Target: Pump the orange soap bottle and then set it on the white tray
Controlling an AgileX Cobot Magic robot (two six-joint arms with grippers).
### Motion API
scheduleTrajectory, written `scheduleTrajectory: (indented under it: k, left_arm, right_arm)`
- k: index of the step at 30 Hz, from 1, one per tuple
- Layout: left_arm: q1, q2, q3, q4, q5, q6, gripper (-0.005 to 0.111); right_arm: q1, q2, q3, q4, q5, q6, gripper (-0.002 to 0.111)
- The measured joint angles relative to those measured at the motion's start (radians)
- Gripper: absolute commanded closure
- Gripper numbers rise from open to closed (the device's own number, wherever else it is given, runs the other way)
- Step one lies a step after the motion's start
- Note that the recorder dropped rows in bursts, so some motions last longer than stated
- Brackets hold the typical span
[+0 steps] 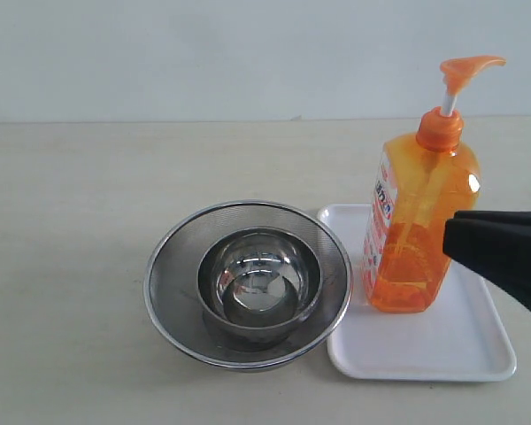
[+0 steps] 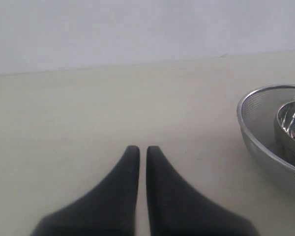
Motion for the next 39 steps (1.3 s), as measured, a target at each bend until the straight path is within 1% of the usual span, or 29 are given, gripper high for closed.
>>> scheduleTrajectory:
  k: [3, 5, 22, 25, 28, 31, 34, 39]
  left_arm:
    - [0.000, 0.000, 0.000, 0.000, 0.000, 0.000, 0.102]
    - [0.000, 0.000, 0.000, 0.000, 0.000, 0.000, 0.102]
    - [0.000, 0.000, 0.000, 0.000, 0.000, 0.000, 0.102]
    - [0.000, 0.000, 0.000, 0.000, 0.000, 0.000, 0.102]
    - [0.000, 0.000, 0.000, 0.000, 0.000, 0.000, 0.102]
    - [0.000, 0.000, 0.000, 0.000, 0.000, 0.000, 0.102]
    - [0.000, 0.000, 0.000, 0.000, 0.000, 0.000, 0.102]
    - [0.000, 0.000, 0.000, 0.000, 0.000, 0.000, 0.102]
  right_arm:
    - [0.000, -0.003, 0.000, -0.005, -0.049, 0.114, 0.107]
    - [0.000, -0.003, 0.000, -0.009, -0.057, 0.135, 0.107]
    - [0.000, -0.003, 0.000, -0.013, -0.069, 0.147, 0.107]
    - [0.000, -0.014, 0.000, -0.015, -0.018, 0.142, 0.107]
    - [0.000, -0.111, 0.033, -0.015, 0.114, 0.142, 0.107]
    - [0.000, -0.220, 0.080, -0.015, 0.154, 0.142, 0.107]
    - [0.000, -0.389, 0.148, -0.015, 0.239, 0.134, 0.107]
    - [0.000, -0.541, 0.193, -0.013, 0.295, 0.150, 0.107]
